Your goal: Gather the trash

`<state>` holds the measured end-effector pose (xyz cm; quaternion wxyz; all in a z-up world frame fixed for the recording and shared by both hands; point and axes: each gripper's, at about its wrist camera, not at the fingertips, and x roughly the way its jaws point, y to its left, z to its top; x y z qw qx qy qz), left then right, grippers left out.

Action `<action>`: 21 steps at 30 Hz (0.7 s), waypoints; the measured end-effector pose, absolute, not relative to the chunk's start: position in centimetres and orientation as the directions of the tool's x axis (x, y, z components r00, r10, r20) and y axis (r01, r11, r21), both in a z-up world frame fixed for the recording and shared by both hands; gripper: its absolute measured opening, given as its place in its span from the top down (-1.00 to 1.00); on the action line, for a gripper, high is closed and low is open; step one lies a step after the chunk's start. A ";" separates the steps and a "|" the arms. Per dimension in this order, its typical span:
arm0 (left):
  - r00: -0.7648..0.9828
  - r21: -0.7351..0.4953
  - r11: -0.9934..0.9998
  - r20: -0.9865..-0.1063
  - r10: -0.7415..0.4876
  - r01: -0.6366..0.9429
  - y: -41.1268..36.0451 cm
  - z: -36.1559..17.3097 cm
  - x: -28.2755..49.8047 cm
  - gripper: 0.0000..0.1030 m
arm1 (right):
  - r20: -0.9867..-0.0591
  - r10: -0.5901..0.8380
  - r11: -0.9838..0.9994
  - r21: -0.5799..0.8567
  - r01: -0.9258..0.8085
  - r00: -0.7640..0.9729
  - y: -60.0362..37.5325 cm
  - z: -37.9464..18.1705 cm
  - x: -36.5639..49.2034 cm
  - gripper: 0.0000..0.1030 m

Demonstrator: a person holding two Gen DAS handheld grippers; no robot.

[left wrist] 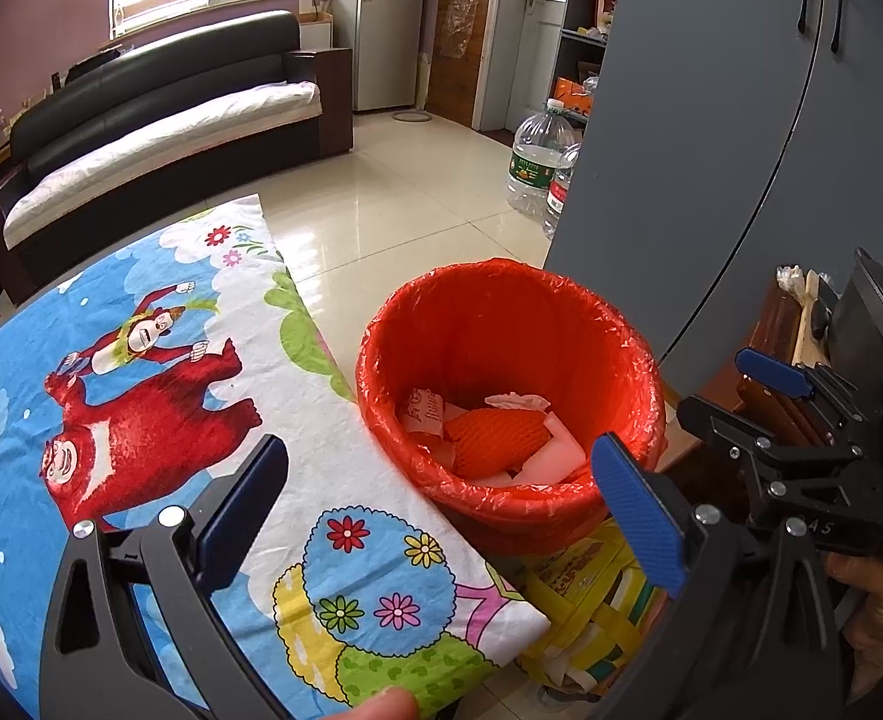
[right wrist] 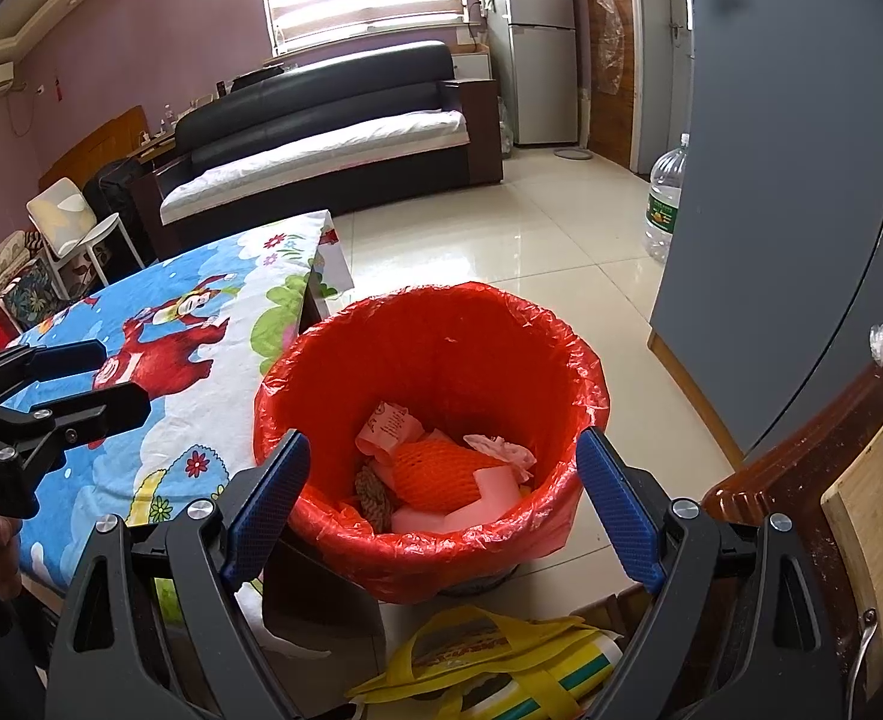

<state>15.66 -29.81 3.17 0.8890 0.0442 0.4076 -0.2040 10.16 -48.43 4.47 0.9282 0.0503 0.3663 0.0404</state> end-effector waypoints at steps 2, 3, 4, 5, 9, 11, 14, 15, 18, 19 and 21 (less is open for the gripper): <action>0.586 -0.088 0.912 -0.741 -0.328 0.401 -29.8 3.2 15.6 -0.90 | -0.676 0.112 0.992 0.122 -0.039 0.728 -48.5 4.5 10.2 -0.64; 0.586 -0.087 0.912 -0.740 -0.329 0.401 -29.8 3.1 15.6 -0.90 | -0.676 0.112 0.992 0.122 -0.040 0.728 -48.4 4.5 10.2 -0.64; 0.586 -0.088 0.912 -0.740 -0.329 0.401 -29.9 3.1 15.6 -0.90 | -0.677 0.112 0.992 0.121 -0.041 0.728 -48.4 4.5 10.2 -0.64; 0.586 -0.090 0.911 -0.740 -0.331 0.401 -29.9 3.1 15.6 -0.90 | -0.677 0.112 0.992 0.121 -0.041 0.727 -48.4 4.5 10.2 -0.64; 0.585 -0.091 0.911 -0.741 -0.331 0.401 -29.9 3.0 15.6 -0.90 | -0.676 0.112 0.992 0.123 -0.039 0.728 -48.4 4.5 10.2 -0.64; 0.584 -0.091 0.912 -0.741 -0.330 0.400 -29.9 3.1 15.6 -0.90 | -0.676 0.112 0.992 0.122 -0.039 0.729 -48.4 4.5 10.2 -0.64; 0.585 -0.091 0.912 -0.741 -0.330 0.399 -29.9 3.1 15.6 -0.90 | -0.676 0.112 0.992 0.122 -0.040 0.728 -48.4 4.5 10.2 -0.64; 0.585 -0.091 0.912 -0.741 -0.330 0.400 -29.9 3.1 15.6 -0.90 | -0.676 0.112 0.992 0.121 -0.040 0.728 -48.3 4.5 10.2 -0.64; 0.585 -0.092 0.912 -0.741 -0.331 0.400 -29.9 3.1 15.7 -0.90 | -0.676 0.112 0.992 0.122 -0.040 0.728 -48.3 4.5 10.2 -0.64; 0.584 -0.092 0.911 -0.741 -0.332 0.401 -29.9 3.1 15.7 -0.90 | -0.676 0.113 0.992 0.122 -0.040 0.729 -48.3 4.5 10.2 -0.64; 0.584 -0.091 0.912 -0.741 -0.331 0.401 -29.9 3.1 15.7 -0.90 | -0.676 0.113 0.992 0.122 -0.041 0.729 -48.3 4.5 10.2 -0.64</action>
